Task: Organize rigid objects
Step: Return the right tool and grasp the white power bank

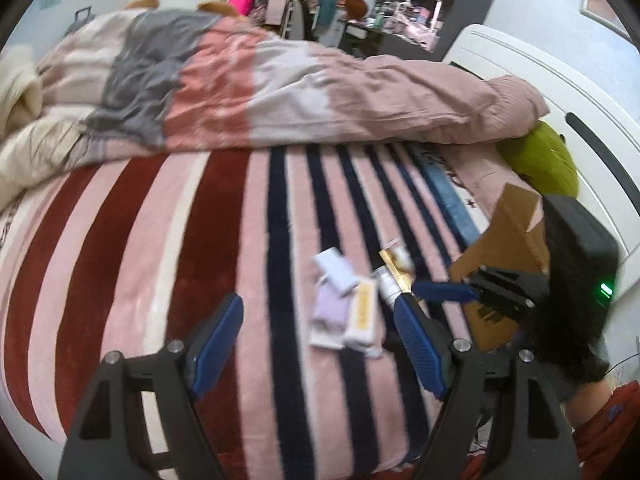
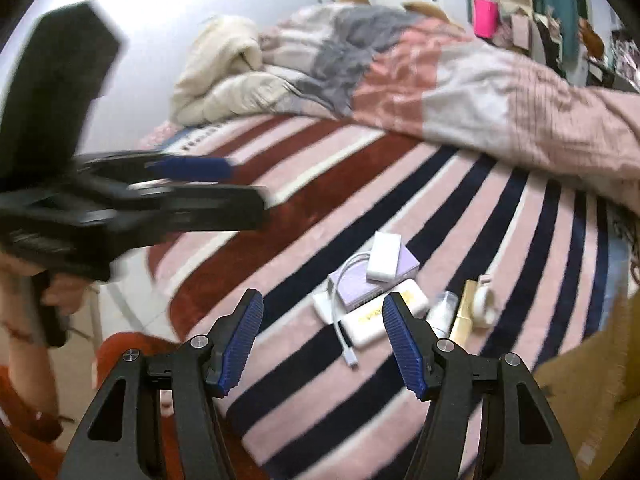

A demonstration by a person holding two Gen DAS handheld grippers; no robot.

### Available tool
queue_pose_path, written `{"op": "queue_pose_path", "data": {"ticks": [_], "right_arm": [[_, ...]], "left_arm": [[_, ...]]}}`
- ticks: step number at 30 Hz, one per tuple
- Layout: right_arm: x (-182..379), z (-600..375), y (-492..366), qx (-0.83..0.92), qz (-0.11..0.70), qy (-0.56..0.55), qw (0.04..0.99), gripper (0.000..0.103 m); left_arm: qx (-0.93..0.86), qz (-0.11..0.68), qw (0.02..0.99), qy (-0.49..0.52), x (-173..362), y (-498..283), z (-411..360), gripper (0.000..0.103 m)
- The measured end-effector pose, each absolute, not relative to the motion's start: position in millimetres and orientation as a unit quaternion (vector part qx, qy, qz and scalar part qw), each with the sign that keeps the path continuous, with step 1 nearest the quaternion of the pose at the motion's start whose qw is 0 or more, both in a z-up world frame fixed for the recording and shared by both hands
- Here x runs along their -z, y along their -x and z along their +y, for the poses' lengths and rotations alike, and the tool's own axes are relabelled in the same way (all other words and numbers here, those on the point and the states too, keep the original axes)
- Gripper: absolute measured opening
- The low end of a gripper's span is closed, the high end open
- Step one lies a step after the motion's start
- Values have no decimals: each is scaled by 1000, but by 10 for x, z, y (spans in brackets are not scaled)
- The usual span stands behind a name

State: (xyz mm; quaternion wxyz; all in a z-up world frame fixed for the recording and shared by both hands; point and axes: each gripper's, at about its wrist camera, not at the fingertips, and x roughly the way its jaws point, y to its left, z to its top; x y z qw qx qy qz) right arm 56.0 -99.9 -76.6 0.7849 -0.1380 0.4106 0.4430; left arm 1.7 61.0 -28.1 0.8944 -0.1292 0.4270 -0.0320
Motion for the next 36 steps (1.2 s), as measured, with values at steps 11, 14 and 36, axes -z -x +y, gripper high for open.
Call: {"op": "queue_pose_path", "data": {"ticks": [11, 14, 36], "right_arm": [[1385, -577, -1075, -365, 439, 159, 805, 42], [1417, -553, -1097, -363, 439, 160, 806, 34], [253, -914, -277, -476, 318, 141, 808, 23]], "left_arm": [[31, 446, 880, 161, 737, -120, 1007, 75], [34, 450, 877, 165, 795, -186, 1036, 75], [152, 398, 886, 184, 23, -208, 366, 45]]}}
